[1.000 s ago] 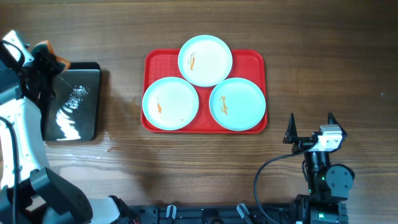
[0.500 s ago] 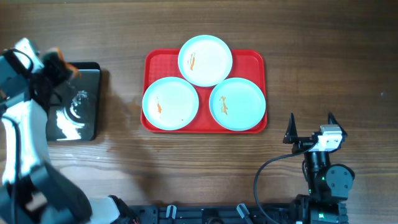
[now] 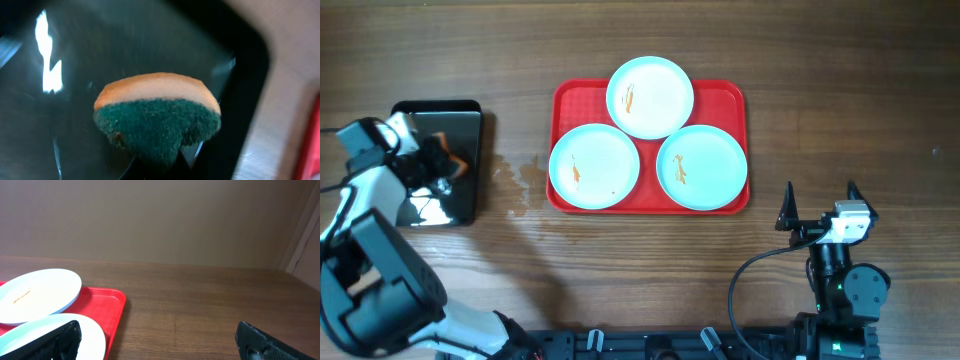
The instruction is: Clean dirty plates on tray and stack at the side
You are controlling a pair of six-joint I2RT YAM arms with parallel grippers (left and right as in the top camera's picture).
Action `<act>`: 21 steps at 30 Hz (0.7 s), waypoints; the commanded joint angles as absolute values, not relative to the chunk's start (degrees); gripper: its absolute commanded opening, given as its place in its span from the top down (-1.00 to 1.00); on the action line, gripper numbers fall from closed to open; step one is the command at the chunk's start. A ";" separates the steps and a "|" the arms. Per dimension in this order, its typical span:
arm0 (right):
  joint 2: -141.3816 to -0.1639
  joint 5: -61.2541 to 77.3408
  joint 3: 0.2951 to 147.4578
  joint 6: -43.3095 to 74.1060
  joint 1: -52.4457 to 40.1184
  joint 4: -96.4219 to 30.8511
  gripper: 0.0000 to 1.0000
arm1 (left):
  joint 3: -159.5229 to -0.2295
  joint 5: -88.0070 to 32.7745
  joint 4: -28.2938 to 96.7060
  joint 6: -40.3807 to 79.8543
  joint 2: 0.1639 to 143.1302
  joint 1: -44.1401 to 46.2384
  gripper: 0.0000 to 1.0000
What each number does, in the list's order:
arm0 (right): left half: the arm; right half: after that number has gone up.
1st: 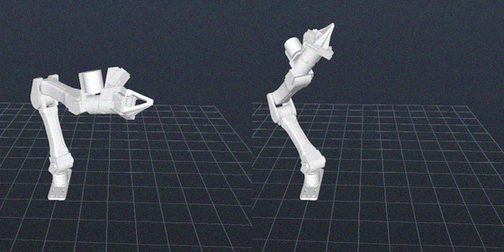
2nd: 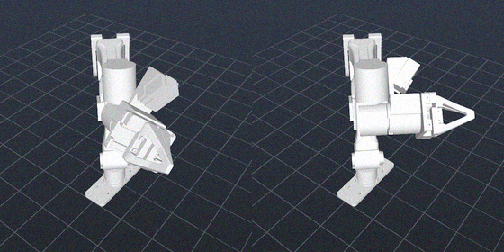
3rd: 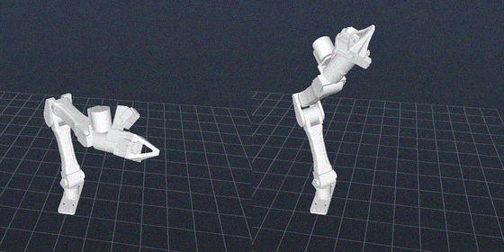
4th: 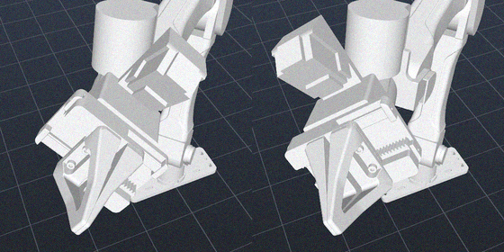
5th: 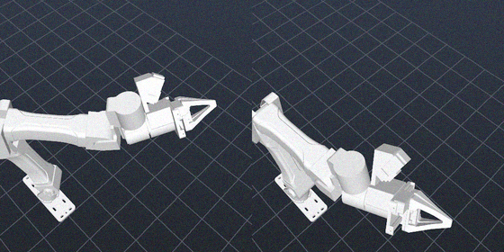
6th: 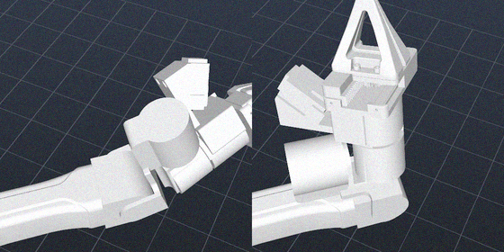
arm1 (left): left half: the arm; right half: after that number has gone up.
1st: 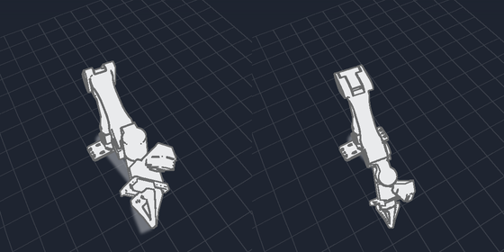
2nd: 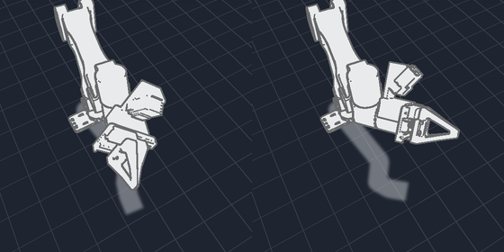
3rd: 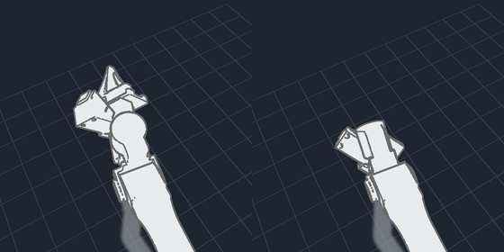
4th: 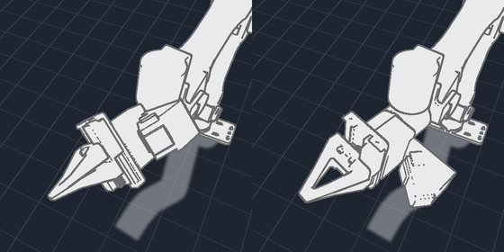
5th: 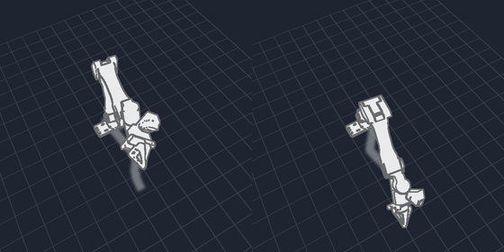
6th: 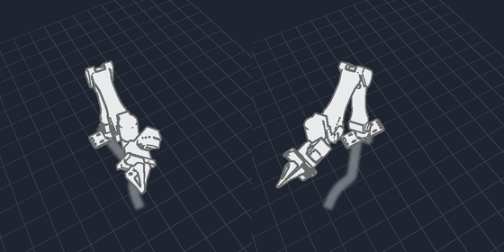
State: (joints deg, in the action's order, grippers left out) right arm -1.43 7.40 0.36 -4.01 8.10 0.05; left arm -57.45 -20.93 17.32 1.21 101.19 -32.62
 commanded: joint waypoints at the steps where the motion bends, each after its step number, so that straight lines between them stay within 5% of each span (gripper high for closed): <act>1: -1.39 6.61 0.30 -4.49 8.38 0.38 -0.99 | -61.58 -32.25 13.67 0.49 90.17 -36.25 0.92; 6: -1.39 6.61 0.30 -4.49 8.38 0.38 -0.99 | -61.30 -33.41 11.40 0.60 85.69 -37.26 0.92; 15: -1.39 6.61 0.30 -4.51 8.38 0.38 -1.00 | -56.77 -33.61 17.30 -1.28 98.45 -37.26 0.92; 21: -1.39 6.61 0.30 -4.49 8.38 0.36 -1.00 | -59.24 -44.27 14.98 0.47 88.33 -38.54 0.92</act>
